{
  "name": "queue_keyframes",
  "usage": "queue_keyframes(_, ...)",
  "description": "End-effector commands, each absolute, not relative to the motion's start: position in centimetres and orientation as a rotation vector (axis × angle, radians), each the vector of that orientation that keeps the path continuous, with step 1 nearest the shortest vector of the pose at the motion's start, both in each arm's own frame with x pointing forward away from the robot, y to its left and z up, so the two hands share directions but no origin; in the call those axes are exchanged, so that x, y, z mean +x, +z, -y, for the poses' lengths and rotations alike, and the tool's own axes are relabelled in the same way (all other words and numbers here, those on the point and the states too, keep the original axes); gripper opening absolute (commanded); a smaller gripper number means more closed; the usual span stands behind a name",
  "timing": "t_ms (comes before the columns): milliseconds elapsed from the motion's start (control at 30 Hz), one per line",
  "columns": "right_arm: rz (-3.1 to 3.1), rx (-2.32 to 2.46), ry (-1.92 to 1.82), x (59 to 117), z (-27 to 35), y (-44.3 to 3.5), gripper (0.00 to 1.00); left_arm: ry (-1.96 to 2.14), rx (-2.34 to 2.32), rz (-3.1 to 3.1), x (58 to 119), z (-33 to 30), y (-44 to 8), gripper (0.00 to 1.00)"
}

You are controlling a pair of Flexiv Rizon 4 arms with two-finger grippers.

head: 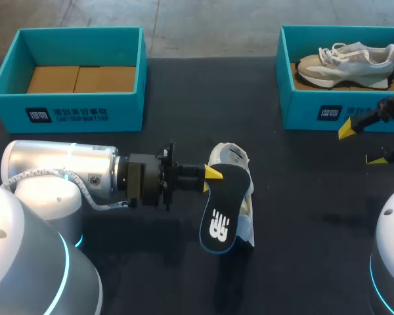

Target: Take the shoe out of the shoebox, open the shoe tongue, remove and reinsert the insole, then place the shoe into the shoebox

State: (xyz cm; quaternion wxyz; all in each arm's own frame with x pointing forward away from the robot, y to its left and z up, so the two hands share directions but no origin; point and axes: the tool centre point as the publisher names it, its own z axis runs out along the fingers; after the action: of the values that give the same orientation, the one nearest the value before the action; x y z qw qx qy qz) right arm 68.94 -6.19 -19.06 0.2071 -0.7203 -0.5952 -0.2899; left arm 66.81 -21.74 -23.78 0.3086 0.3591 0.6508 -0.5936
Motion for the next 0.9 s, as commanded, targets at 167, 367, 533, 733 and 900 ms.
queue_keyframes(167, 1.657, -2.010, -0.805, 68.8, 6.1, -19.0, 1.00, -1.652, 0.854, -1.808, 65.4, 21.6, -22.8, 0.00)
queue_keyframes(367, 1.657, -2.010, -0.805, 68.8, 6.1, -19.0, 1.00, -1.752, 0.812, -1.854, 64.0, 21.9, -23.5, 0.00)
queue_keyframes(533, 1.657, -2.010, -0.805, 68.8, 6.1, -19.0, 1.00, -1.796, 0.789, -1.881, 62.9, 22.2, -24.0, 0.00)
queue_keyframes(733, 1.657, -2.010, -0.805, 68.8, 6.1, -19.0, 1.00, -1.832, 0.765, -1.880, 61.9, 22.3, -24.1, 0.00)
queue_keyframes(900, 1.657, -2.010, -0.805, 68.8, 6.1, -19.0, 1.00, -1.853, 0.720, -1.887, 61.3, 22.1, -24.5, 0.00)
